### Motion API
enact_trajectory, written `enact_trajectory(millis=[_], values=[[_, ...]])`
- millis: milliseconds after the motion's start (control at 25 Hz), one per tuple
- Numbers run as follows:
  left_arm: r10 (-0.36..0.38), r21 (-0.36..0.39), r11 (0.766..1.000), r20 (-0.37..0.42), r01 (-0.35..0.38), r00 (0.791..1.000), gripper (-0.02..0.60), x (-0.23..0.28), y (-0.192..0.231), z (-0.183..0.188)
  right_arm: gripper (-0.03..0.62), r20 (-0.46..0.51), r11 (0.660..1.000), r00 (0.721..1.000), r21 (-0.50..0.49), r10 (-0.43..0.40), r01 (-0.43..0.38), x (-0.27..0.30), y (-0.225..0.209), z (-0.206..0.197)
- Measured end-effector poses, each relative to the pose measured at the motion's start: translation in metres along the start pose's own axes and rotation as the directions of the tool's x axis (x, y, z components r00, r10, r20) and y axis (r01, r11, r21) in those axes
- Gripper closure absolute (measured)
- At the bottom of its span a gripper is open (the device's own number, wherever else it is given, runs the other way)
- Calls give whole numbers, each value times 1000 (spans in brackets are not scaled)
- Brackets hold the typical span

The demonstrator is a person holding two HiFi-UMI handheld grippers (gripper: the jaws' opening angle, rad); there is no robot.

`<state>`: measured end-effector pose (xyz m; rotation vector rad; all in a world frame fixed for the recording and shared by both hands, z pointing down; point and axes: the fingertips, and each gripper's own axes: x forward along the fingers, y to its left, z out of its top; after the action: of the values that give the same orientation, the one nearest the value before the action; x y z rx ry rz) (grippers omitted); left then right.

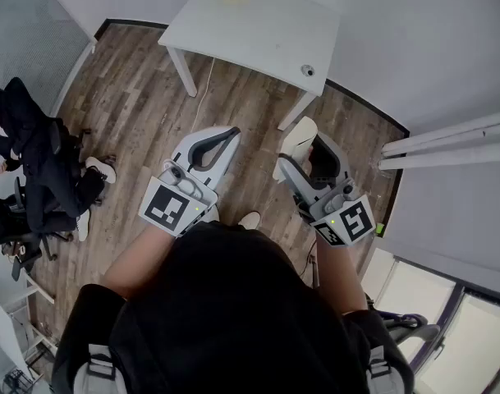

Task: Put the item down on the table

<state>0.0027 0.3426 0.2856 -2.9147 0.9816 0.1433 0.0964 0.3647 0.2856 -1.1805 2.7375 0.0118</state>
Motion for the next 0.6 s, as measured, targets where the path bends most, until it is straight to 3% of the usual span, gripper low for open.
enact_trajectory(millis=[320,600], values=[[1,-13,1000,-18,-2,1000,588,-16,0,-2,321,4,1000,1000,28,11,-11,6,18,3],[9,-13,1000,-12,-10,1000,588,-2,-4,-2,321,11,999,999,13,47,-47,3,13,6]])
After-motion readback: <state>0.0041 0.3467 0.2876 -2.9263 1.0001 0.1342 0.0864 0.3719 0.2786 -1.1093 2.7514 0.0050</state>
